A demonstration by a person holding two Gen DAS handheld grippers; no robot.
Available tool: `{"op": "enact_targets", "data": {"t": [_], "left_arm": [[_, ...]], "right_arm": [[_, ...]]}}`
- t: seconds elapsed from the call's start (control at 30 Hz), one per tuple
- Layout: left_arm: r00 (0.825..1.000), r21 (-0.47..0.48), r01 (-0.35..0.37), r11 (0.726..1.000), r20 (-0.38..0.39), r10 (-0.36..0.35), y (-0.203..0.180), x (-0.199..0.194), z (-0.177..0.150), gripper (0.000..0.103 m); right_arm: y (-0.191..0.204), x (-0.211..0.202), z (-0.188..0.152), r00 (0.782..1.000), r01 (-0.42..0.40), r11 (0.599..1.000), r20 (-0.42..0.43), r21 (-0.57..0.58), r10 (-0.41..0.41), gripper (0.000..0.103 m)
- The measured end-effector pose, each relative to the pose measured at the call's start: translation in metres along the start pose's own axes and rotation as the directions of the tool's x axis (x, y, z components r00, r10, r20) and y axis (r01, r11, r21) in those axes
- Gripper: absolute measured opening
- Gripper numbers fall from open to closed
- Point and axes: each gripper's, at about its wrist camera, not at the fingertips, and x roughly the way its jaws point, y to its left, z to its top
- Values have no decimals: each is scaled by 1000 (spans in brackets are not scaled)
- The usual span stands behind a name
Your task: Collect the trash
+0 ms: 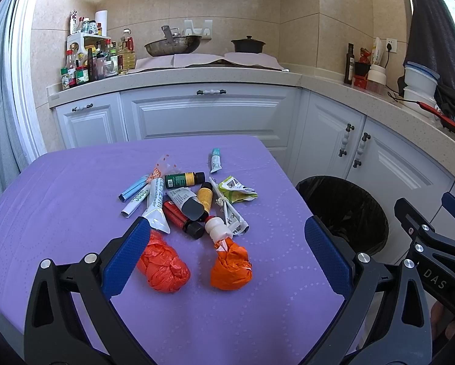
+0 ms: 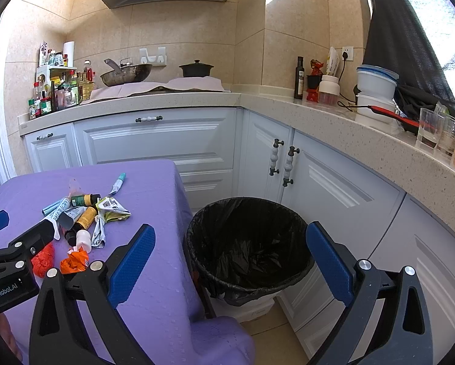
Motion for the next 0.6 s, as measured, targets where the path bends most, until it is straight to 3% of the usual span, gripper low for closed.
{"op": "enact_targets", "data": {"t": [0.6], "left_arm": [[1000, -1, 0, 1000, -6, 0, 1, 2, 0, 99]], "right_arm": [[0, -2, 2, 1000, 1, 1000, 2, 1, -1, 97]]}}
